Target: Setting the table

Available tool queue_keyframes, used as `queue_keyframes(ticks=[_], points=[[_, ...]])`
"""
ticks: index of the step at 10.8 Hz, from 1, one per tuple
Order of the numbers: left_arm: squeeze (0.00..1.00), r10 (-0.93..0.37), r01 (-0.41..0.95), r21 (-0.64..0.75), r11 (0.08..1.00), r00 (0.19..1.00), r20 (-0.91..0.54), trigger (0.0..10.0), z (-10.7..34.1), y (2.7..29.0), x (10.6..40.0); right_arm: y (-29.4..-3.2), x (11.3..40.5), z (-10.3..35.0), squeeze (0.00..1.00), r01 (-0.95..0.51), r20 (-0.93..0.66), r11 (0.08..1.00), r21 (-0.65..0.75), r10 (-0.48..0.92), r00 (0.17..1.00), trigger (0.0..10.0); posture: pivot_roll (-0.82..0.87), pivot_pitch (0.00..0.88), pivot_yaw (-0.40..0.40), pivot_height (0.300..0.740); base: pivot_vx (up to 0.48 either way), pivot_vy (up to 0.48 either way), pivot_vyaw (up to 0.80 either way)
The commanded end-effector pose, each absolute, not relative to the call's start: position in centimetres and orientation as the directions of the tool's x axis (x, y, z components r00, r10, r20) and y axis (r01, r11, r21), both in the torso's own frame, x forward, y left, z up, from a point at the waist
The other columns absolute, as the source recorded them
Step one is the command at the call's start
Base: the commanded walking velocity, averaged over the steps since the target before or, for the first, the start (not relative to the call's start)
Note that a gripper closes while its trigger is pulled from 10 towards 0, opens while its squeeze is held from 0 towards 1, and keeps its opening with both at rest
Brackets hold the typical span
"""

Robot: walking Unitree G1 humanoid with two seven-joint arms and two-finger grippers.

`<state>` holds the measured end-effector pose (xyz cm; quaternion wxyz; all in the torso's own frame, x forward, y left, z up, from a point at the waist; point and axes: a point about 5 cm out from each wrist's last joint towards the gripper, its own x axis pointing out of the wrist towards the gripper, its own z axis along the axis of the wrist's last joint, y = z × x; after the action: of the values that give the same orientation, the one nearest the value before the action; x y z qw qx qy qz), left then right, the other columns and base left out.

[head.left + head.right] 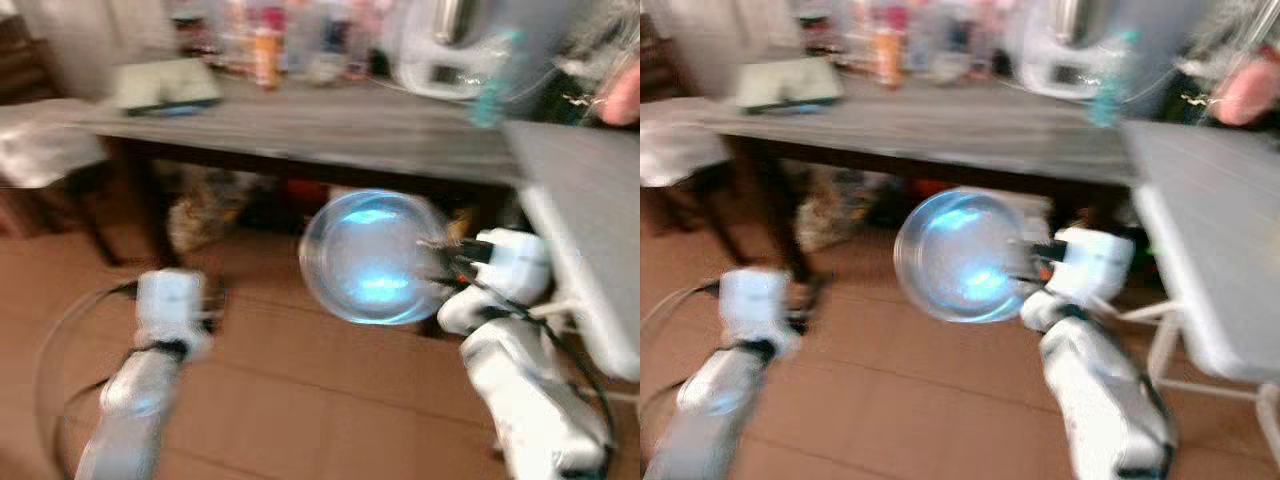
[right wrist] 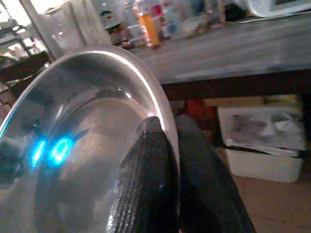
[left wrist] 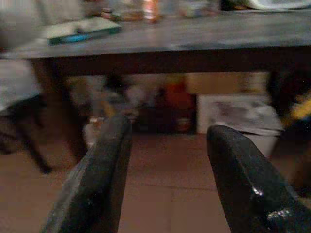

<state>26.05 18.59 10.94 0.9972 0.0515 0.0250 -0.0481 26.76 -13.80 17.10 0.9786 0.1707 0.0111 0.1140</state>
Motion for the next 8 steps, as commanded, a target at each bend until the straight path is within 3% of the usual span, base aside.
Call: queue_keyframes(ticks=[1,2,8], points=[[0.0,-0.131,0.134,0.088,0.987,0.99,-0.044,10.0,11.12,17.42,26.2,-14.98,26.71,17.32,0.0,-0.182,0.026,0.93,0.321,0.183,0.983,10.0,0.03,0.028,-0.009,0.74,0.0,0.48,0.0],[0.0,-0.131,0.134,0.088,0.987,0.991,-0.041,10.0,11.14,17.4,26.21,-15.03,26.77,17.35,0.0,-0.181,0.028,0.93,0.32,0.181,0.983,10.0,0.03,0.027,-0.01,0.74,0.0,0.48,0.0],[0.0,-0.177,0.177,0.068,0.982,0.984,-0.009,10.0,11.55,16.69,26.27,-15.61,26.99,17.68,0.0,-0.148,0.04,0.945,0.291,0.143,0.989,10.0,0.02,0.027,-0.012,0.74,0.0,0.0,0.0]])
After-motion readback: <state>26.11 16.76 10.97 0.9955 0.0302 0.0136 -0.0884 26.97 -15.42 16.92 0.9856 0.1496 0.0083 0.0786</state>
